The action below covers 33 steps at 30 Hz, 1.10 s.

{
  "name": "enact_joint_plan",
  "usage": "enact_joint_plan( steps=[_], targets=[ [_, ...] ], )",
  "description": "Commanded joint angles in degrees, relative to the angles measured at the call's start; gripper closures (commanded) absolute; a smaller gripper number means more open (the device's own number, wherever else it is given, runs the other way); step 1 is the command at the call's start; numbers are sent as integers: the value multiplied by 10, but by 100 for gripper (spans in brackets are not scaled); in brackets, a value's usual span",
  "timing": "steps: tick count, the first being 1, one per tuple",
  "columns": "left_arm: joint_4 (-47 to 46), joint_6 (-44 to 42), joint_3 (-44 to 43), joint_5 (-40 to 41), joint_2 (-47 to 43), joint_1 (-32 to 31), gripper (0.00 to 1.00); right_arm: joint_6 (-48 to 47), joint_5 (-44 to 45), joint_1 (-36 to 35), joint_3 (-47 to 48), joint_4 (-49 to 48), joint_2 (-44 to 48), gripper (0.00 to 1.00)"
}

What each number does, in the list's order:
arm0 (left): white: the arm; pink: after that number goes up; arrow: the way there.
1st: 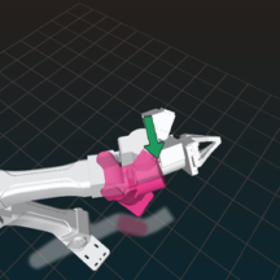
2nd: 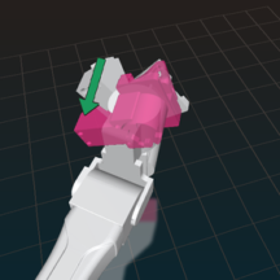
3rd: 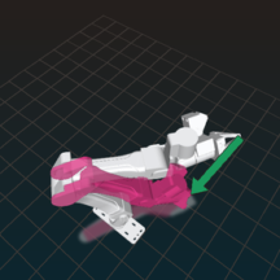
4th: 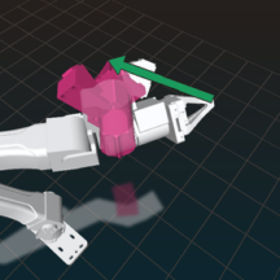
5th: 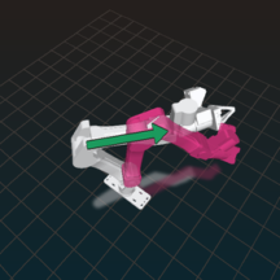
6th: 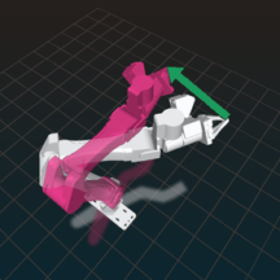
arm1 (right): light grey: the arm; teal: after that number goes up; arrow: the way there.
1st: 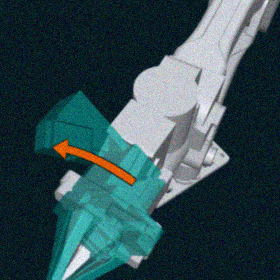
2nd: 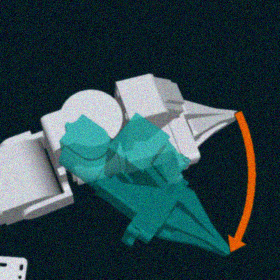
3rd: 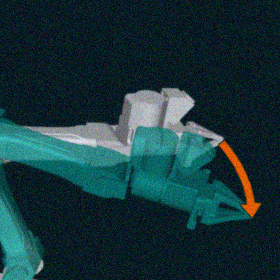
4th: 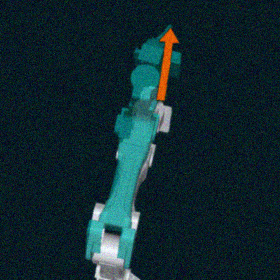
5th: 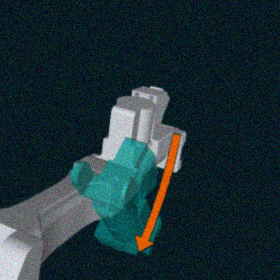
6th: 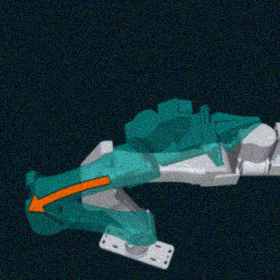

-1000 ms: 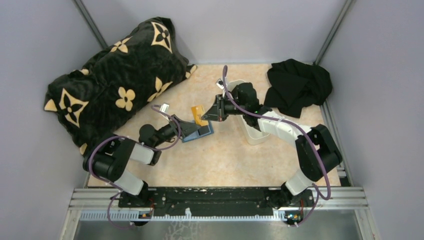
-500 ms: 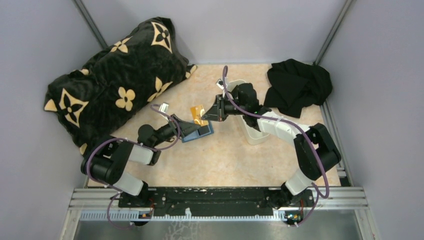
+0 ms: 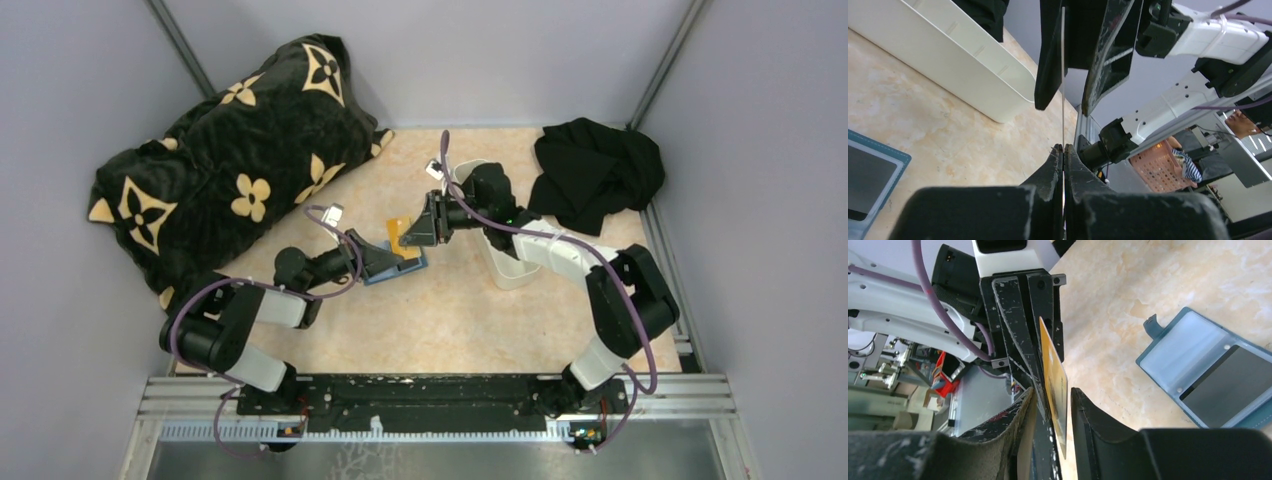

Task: Take the credit cards out of the card holder

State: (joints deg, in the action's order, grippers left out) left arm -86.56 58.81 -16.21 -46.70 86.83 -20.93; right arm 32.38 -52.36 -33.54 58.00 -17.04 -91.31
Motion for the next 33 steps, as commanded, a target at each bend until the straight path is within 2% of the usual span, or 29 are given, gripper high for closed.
enact_joint_plan(
  steps=[1, 7, 11, 14, 23, 26, 28, 31, 33],
  targets=[
    [-160, 11, -8, -60, -13, -4, 100, -36, -45, 13, 57, 18, 2, 67],
    [-159, 0, 18, -131, -25, -15, 100, -202, -77, 22, 142, 253, 5, 67],
    [-159, -8, 18, -169, -29, -25, 100, -261, -71, 23, 154, 331, 13, 67],
    [-159, -12, 9, -182, -24, -34, 100, -273, -71, 23, 151, 348, 20, 74],
    [-159, -24, -6, -174, -4, -36, 100, -271, -85, 22, 123, 348, 44, 75],
    [-159, -28, -7, -174, 4, -36, 100, -260, -90, 22, 113, 336, 57, 64],
    [-159, -30, -7, -171, 5, -37, 100, -253, -95, 22, 107, 325, 65, 61],
    [-160, -34, -7, -166, 6, -37, 100, -251, -95, 22, 104, 322, 71, 62],
    [-160, -34, -10, -166, 8, -36, 100, -249, -97, 22, 101, 319, 72, 71]
  ],
)
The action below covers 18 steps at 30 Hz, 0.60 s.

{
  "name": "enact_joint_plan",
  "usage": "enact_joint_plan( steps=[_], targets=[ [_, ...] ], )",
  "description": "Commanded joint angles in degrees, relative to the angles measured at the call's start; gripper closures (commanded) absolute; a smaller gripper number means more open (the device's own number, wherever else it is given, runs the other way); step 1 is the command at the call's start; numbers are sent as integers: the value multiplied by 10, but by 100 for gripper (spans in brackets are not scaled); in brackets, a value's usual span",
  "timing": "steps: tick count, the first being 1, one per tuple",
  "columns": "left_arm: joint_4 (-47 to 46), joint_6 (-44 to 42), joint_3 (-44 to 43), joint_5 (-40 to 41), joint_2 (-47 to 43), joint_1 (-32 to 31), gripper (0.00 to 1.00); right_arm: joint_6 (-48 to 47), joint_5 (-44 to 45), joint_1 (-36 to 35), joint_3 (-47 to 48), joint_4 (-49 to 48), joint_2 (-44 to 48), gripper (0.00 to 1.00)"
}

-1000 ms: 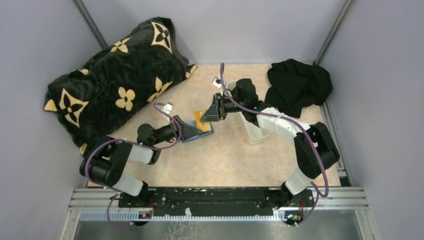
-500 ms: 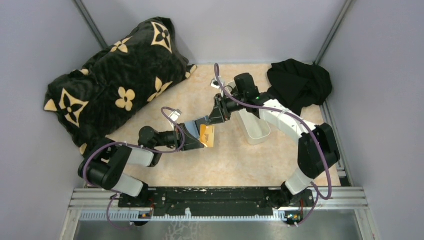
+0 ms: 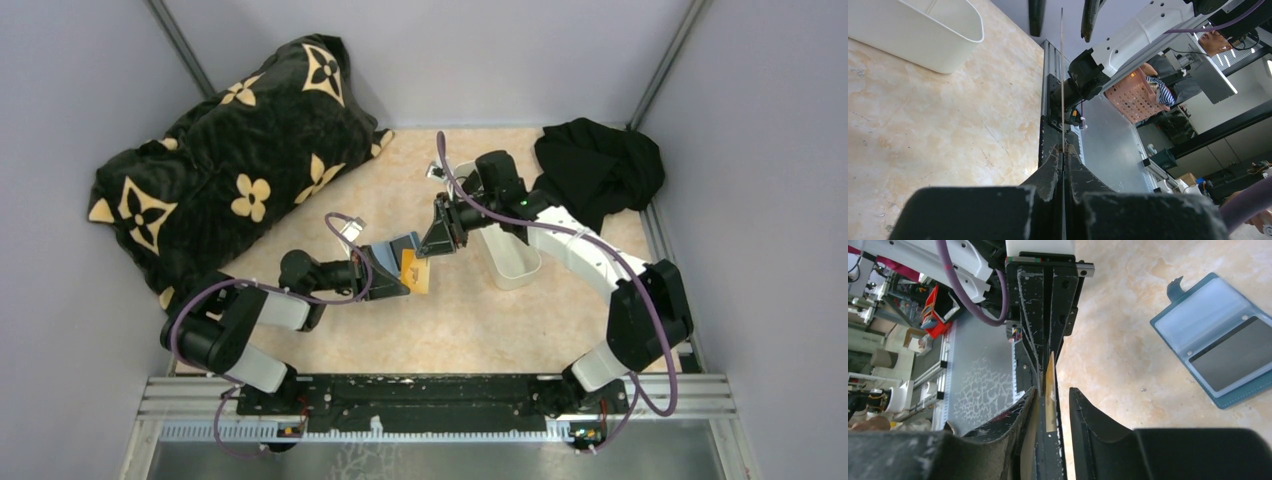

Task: Take the credit cards out of the card holder

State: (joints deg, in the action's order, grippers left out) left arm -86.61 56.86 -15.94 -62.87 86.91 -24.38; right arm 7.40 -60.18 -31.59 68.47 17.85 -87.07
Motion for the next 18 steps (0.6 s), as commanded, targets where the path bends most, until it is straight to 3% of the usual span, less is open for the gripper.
enact_joint_plan(
  steps=[1, 5, 10, 12, 15, 18],
  targets=[
    [-159, -16, -12, -3, 8, -2, 100, 2, -19, 3, -5, -32, 31, 74],
    [-159, -18, -14, 0, 6, -2, 100, 5, -26, 3, -17, -40, 35, 79],
    [-159, -12, -17, 1, -1, -2, 100, 7, -25, 3, -30, -50, 45, 65],
    [-159, -11, -18, 1, -1, -3, 100, 9, -22, 2, -32, -52, 44, 73],
    [-159, -12, -15, 1, 0, -3, 100, 18, -12, 3, -35, -62, 43, 100],
    [-159, -14, -12, 6, 1, -3, 100, 32, 7, 4, -36, -81, 43, 100]
  ],
)
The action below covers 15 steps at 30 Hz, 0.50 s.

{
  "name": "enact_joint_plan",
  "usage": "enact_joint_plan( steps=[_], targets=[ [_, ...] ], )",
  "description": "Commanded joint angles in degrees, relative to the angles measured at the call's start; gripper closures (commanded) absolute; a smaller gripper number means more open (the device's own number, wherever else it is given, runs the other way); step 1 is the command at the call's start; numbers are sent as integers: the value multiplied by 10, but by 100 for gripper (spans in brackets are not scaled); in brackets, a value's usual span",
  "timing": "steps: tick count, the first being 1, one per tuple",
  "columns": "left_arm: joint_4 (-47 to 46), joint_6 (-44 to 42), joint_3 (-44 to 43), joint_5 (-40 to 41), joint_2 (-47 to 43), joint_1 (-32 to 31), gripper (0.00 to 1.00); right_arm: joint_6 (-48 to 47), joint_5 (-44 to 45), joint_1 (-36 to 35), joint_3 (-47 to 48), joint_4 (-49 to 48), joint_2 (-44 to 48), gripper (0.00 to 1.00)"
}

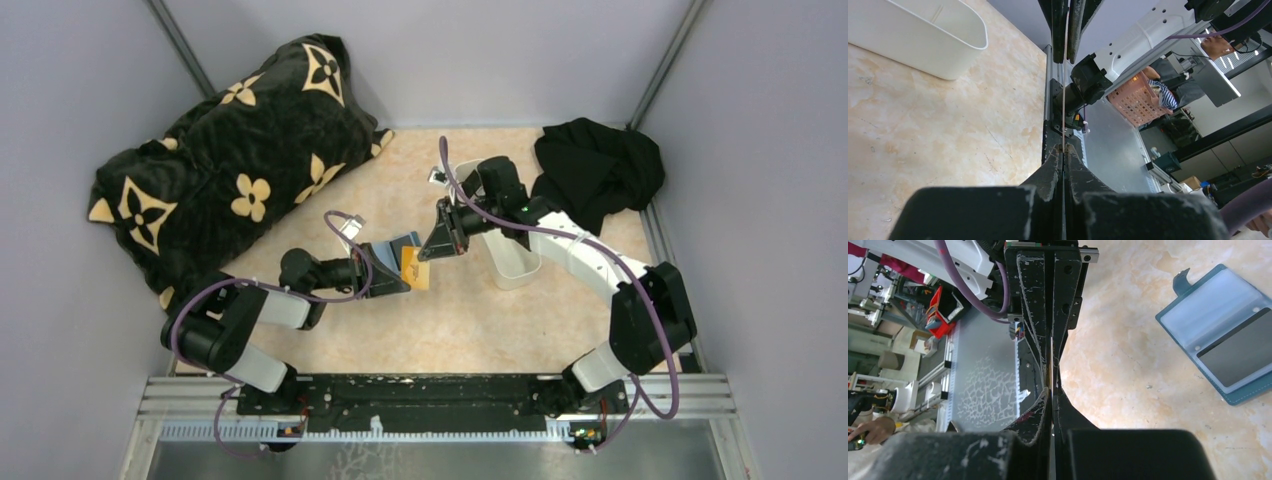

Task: Take the credit cards out of the card holder

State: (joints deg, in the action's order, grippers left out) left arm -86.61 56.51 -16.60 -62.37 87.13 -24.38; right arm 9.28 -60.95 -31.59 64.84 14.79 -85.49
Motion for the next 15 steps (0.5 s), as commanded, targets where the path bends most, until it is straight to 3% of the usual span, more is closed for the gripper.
enact_joint_plan(
  steps=[1, 2, 5, 7, 15],
  targets=[
    [-159, -12, -3, 4, 0, -3, 100, 20, 22, 6, -2, -60, 28, 100],
    [-160, -13, -1, 10, 2, -3, 100, 32, 37, 9, -3, -73, 29, 100],
    [-160, -16, 16, 53, 12, -1, 76, 83, 116, 28, -11, -128, 34, 100],
    [-160, -16, 33, 99, 22, 0, 68, 93, 188, 44, -4, -134, 29, 100],
    [-160, -21, 50, 145, 69, 1, 65, 60, 550, 88, 72, -111, -18, 100]
  ],
)
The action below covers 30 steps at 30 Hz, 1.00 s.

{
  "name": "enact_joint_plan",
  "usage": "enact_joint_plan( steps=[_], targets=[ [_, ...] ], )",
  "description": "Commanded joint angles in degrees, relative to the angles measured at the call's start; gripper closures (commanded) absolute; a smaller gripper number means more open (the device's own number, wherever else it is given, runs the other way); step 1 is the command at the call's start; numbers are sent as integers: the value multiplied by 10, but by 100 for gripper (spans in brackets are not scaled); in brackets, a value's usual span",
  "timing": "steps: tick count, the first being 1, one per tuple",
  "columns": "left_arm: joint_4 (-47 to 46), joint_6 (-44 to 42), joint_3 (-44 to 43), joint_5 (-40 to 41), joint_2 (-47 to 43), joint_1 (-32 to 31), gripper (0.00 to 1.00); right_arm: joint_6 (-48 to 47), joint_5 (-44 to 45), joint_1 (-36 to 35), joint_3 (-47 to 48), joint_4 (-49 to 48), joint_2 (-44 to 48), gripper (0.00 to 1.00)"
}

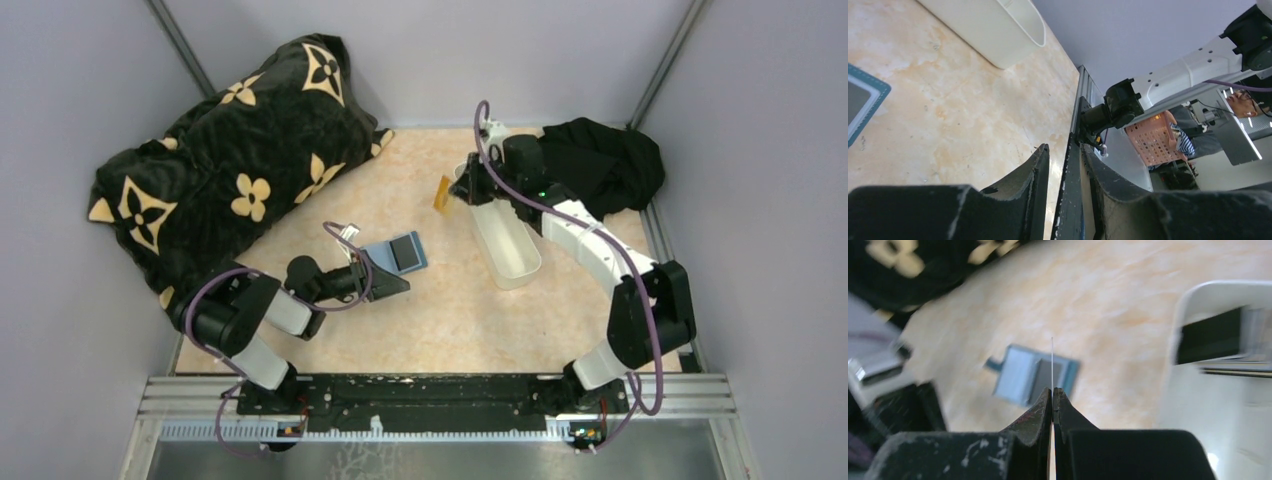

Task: Take the credit cards out of the card holder

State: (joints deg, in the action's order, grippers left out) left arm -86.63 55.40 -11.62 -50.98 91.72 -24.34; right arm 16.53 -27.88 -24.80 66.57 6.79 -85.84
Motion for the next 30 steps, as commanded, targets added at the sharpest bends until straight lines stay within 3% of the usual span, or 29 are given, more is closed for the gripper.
enact_joint_plan(
  steps=[1, 5, 15, 30],
  targets=[
    [-159, -11, 0, 35, 28, 0, 65, -15, 240, 28, 60, -34, -22, 100],
    [-159, -11, -2, 45, 35, 0, 66, -3, 283, 62, 67, -74, -53, 100],
    [-152, -4, -22, 46, 39, -1, 63, 45, 272, 85, 61, -205, -170, 100],
    [-159, -4, -26, 32, 64, -1, 62, 70, 249, 82, 60, -262, -244, 100]
  ],
)
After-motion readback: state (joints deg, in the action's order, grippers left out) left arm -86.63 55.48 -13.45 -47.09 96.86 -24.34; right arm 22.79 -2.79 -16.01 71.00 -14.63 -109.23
